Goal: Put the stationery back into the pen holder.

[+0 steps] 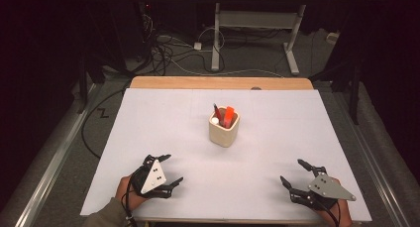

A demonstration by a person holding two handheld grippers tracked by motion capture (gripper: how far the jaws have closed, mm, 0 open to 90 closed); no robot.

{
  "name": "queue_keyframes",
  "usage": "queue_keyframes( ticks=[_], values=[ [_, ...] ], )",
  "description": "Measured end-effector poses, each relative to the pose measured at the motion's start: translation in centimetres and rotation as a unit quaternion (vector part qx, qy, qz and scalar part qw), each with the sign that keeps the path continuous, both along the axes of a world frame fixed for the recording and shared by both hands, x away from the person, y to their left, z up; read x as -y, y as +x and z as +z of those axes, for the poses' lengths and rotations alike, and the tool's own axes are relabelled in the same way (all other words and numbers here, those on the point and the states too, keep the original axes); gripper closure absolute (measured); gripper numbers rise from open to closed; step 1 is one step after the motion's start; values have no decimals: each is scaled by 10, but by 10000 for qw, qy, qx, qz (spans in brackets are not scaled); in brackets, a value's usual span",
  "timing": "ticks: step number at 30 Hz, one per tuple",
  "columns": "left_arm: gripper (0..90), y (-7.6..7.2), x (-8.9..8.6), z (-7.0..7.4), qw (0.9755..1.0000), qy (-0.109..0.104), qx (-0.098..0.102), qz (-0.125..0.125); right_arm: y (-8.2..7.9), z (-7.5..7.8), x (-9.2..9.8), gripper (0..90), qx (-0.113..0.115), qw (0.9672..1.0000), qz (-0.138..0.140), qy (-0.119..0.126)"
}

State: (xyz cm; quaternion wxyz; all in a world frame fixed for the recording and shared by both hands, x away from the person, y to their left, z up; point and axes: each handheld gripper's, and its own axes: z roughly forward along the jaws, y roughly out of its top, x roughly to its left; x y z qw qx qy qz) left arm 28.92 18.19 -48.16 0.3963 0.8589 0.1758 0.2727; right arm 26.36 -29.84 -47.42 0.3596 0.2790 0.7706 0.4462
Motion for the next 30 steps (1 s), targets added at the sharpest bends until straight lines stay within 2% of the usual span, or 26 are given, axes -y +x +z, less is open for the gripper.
queue_keyframes(
  ticks=[30],
  values=[
    [195,3,2,1,10000,24,-3,-13,-1,0,1,238,-22,10000,14,-3]
  ],
)
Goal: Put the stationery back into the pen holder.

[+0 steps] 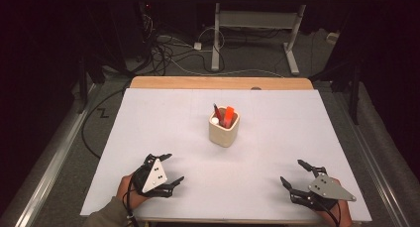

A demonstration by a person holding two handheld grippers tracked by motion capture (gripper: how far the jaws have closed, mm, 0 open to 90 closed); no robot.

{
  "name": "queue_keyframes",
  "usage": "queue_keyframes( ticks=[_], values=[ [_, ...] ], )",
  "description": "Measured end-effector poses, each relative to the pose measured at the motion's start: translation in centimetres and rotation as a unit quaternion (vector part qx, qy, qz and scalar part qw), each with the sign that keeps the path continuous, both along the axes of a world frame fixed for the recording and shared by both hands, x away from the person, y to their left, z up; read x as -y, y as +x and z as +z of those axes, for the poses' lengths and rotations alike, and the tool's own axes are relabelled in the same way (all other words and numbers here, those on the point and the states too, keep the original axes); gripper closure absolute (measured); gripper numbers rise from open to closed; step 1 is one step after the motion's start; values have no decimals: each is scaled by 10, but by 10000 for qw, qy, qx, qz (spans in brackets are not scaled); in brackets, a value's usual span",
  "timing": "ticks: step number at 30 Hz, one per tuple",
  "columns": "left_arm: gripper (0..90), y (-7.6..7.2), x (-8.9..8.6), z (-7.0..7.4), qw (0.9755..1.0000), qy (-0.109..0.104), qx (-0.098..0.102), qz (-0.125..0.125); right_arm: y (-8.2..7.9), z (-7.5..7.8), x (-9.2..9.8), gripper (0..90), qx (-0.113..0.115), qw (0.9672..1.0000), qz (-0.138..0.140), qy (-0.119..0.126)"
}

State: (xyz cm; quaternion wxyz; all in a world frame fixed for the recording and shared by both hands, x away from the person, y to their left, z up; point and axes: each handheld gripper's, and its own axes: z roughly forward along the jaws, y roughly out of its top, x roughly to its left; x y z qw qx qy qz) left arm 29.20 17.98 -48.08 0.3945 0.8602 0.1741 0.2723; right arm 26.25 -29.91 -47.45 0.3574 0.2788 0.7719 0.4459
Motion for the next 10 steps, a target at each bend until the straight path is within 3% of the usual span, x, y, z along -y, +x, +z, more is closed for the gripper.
queue_keyframes(
  ticks=[10],
  values=[
    [196,4,1,1,10000,-63,-3,1,0,0,1,238,0,10000,-42,30]
  ],
)
